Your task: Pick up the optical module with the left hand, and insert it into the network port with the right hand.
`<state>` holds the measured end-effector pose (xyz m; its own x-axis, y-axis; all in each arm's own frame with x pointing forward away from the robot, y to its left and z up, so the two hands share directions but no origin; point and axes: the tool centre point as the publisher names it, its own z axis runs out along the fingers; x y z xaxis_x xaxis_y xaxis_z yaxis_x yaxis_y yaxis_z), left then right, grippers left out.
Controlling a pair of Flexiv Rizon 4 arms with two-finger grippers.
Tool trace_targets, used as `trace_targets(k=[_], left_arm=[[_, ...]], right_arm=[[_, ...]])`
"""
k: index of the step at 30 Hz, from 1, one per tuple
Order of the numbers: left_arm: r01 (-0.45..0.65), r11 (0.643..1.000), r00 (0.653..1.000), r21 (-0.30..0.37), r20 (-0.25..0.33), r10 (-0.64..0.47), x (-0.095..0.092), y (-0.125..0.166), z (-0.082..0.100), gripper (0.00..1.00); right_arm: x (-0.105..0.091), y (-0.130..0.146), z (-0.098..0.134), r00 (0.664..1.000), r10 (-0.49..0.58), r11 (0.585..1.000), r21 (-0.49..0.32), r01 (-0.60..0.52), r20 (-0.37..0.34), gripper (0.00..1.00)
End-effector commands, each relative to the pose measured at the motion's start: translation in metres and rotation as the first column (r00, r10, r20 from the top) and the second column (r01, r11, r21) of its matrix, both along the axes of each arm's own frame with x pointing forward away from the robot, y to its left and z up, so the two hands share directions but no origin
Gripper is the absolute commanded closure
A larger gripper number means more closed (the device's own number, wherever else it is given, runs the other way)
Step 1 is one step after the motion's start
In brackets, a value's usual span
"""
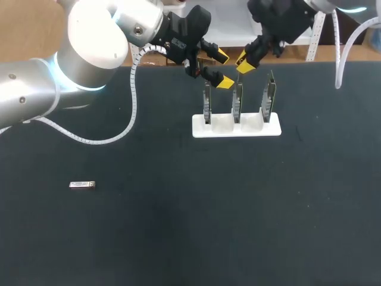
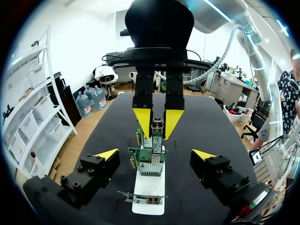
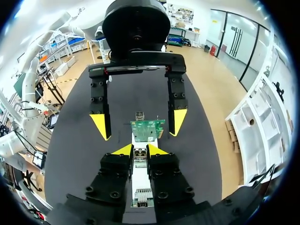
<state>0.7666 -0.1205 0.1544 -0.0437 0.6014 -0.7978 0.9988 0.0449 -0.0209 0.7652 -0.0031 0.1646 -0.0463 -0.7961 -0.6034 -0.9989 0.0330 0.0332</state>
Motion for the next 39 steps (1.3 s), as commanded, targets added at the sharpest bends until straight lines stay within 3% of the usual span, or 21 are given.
trace_targets(k=[1, 39], left_arm=[[-0.001, 1.000, 1.000, -0.001, 0.003, 0.001, -0.0005, -0.0001, -0.0004, 0.00], [-0.001, 1.000, 1.000, -0.001, 0.003, 0.001, -0.0005, -0.0001, -0.0004, 0.00]], right_arm=[[-0.0039, -0.0022, -0.0048, 1.000, -0.005, 1.000, 0.003, 0.005, 0.013, 1.00], [-0.0010, -0.0004, 0.0038, 0.999, 0.020, 1.000, -0.001, -0.020, 0.049, 1.00]])
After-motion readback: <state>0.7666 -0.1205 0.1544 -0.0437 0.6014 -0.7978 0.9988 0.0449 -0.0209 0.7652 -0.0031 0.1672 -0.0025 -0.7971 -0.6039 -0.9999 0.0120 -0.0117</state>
